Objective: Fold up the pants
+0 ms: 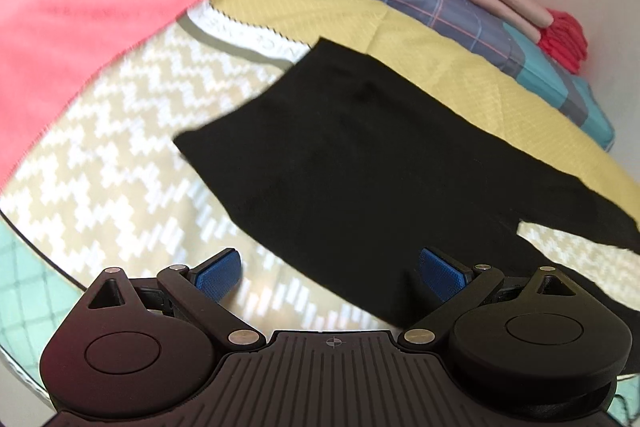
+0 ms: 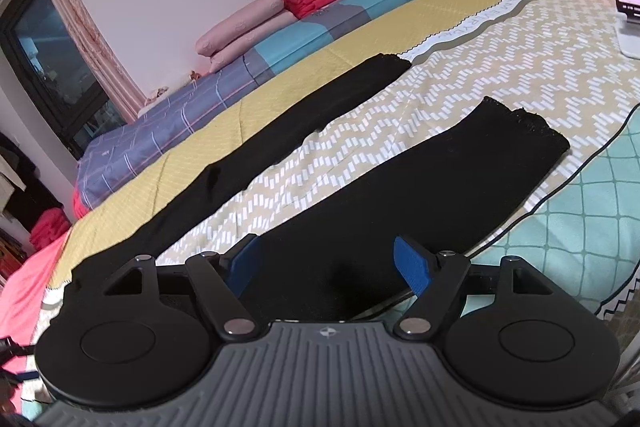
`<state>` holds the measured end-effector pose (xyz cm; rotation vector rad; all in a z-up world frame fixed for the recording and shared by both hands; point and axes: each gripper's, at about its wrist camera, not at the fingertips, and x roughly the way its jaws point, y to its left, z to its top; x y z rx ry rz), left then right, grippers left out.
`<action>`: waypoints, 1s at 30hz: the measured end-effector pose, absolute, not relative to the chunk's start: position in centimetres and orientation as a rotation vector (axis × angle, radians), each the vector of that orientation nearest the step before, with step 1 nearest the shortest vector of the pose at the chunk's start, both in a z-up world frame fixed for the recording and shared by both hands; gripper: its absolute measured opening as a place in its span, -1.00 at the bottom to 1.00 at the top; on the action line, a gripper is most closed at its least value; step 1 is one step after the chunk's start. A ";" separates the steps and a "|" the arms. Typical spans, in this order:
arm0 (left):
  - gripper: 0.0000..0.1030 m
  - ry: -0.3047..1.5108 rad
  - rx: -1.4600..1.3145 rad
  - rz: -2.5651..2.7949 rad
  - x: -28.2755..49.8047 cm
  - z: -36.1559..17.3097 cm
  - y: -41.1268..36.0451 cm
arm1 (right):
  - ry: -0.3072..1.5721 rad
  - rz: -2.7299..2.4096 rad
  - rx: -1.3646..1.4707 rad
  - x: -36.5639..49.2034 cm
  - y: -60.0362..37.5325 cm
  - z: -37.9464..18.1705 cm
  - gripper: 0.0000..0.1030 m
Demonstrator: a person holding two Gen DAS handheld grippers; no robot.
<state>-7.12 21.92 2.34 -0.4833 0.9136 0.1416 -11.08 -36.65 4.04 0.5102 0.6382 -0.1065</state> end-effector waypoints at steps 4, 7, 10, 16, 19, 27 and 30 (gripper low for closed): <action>1.00 0.922 -0.553 0.112 -6.2 1.1 22.3 | 0.640 -0.118 0.539 -11.3 -37.1 3.8 0.52; 1.00 0.902 -0.553 0.117 -5.8 1.1 22.2 | 0.637 -0.123 0.565 -12.0 -37.4 3.7 0.52; 1.00 0.884 -0.558 0.104 -5.6 0.9 22.3 | 0.621 -0.149 0.618 -12.8 -38.6 3.6 0.50; 1.00 0.848 -0.595 0.098 -5.8 0.7 22.7 | 0.626 -0.274 0.728 -14.0 -41.4 2.7 0.11; 1.00 0.841 -0.593 0.110 -5.8 0.8 23.0 | 0.640 -0.279 0.775 -13.9 -42.2 1.6 0.08; 1.00 0.806 -0.573 0.127 -5.6 0.8 23.3 | 0.633 -0.274 0.742 -12.2 -42.3 1.2 0.07; 0.89 0.793 -0.590 0.132 -5.3 0.6 23.8 | 0.655 -0.288 0.602 -11.6 -41.2 1.2 -0.68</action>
